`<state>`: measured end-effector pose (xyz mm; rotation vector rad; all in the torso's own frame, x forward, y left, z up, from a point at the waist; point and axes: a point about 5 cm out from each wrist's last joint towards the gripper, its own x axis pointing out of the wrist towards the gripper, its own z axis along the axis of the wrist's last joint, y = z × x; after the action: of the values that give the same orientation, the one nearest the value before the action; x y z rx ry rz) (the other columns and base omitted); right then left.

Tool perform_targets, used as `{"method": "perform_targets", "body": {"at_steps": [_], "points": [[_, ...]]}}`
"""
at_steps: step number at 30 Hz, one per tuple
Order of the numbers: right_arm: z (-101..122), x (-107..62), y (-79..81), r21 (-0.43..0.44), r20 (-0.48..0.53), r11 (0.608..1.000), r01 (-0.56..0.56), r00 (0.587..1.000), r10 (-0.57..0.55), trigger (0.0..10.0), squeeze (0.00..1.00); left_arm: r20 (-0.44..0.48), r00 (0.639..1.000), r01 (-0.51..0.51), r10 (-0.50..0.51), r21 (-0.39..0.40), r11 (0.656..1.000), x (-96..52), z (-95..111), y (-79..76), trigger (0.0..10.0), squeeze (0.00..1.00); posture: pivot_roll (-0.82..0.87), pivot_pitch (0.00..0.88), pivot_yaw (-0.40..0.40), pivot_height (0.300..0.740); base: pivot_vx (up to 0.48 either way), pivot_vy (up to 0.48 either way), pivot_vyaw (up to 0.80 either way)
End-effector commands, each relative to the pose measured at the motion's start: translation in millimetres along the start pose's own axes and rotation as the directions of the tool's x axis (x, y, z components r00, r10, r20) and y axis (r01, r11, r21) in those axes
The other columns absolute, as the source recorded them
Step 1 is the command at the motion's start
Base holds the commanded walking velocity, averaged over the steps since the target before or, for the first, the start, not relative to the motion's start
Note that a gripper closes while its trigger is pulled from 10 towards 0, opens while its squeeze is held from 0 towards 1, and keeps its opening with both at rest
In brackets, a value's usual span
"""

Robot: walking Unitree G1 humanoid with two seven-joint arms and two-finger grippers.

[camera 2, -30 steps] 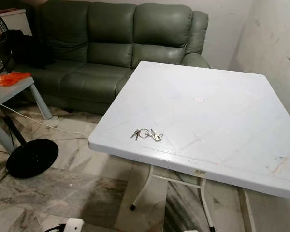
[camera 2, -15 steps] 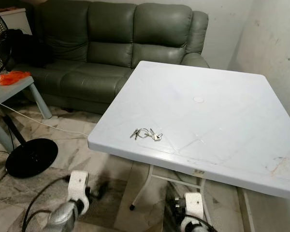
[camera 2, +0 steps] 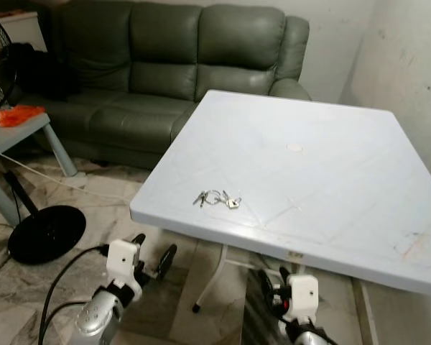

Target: Hang keys on a hook

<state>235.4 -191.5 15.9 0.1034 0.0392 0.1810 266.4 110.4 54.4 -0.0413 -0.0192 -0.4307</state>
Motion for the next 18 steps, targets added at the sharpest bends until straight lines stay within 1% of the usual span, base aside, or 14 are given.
{"method": "perform_targets", "body": {"at_steps": [1,7,11,17,18], "points": [[13,5.5,4.1,0.022,0.052,1.000,-0.014,0.999,0.013,10.0,0.00,0.023,0.999,0.024,-0.024,0.000,1.000,1.2,11,-2.5,10.0,0.00,0.04,0.000,-0.018,0.740,0.000,0.000,0.00],[34,15.0,10.1,0.041,0.126,0.999,-0.025,0.992,0.020,10.0,0.00,0.066,0.997,0.032,-0.032,-0.010,0.999,4.7,29,-3.7,10.0,0.00,0.04,0.000,-0.019,0.740,0.000,0.000,0.00],[45,19.5,16.0,0.064,0.152,0.997,-0.038,0.988,0.028,10.0,0.00,0.073,0.997,0.024,-0.023,-0.015,1.000,4.3,35,-1.5,10.0,0.00,0.05,0.000,-0.017,0.740,0.000,0.000,0.00],[45,16.4,14.9,0.058,0.134,0.998,-0.032,0.991,0.024,10.0,0.00,0.069,0.998,0.011,-0.009,-0.038,0.999,-1.0,35,0.2,10.0,0.00,0.05,0.000,-0.017,0.740,0.000,0.000,0.00],[51,17.1,17.2,0.061,0.149,0.997,-0.043,0.988,0.033,10.0,0.00,0.072,0.997,-0.002,0.006,-0.054,0.999,-2.2,37,2.6,10.0,0.00,0.05,0.000,-0.018,0.740,0.000,0.000,0.00]]}}
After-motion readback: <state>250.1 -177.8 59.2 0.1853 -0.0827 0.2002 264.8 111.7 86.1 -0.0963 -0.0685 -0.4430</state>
